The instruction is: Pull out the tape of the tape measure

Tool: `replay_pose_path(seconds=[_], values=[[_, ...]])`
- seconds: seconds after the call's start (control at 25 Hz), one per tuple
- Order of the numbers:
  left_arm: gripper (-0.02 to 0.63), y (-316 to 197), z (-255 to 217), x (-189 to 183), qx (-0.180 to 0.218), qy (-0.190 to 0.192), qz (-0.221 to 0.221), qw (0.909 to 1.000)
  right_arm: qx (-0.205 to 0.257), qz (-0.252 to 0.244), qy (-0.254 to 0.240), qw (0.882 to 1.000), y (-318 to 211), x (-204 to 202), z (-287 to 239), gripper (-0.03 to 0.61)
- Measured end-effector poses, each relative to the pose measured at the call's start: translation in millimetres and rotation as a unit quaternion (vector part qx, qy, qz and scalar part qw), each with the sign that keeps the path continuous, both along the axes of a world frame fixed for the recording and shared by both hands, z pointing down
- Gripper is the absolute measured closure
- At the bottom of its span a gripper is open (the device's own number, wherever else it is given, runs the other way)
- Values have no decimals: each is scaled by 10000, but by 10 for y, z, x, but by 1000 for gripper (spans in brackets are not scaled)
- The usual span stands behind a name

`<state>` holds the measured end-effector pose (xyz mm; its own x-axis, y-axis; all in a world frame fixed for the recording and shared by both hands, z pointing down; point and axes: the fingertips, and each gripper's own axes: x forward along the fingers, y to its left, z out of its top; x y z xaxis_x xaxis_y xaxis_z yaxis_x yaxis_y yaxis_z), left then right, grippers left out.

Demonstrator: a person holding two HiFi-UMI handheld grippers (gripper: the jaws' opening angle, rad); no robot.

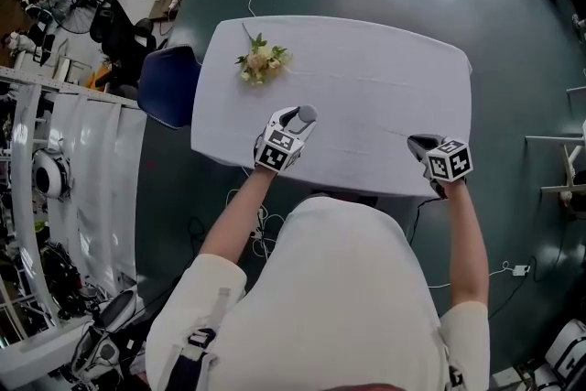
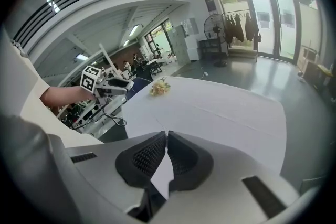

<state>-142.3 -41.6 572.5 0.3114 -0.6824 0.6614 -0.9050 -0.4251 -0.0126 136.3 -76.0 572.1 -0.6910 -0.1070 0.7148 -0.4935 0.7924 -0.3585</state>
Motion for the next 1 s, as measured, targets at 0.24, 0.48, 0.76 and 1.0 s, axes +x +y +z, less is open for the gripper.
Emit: replay_pose_path(seconds=[0.24, 0.48, 0.76, 1.0], values=[[397, 76, 135, 74, -145, 5, 100, 9998, -89, 48, 112, 9999, 19, -14, 166, 540], [397, 198, 430, 30, -558, 44, 96, 9984, -301, -8, 278, 9992, 87, -143, 426, 540], [397, 348, 797, -49, -1126, 191, -34, 9935, -561, -45, 516, 9971, 148, -242, 699, 540], [396, 341, 1261, -150, -1637, 159, -199, 9862, -852, 103, 784, 9932, 154, -358, 1131, 540]])
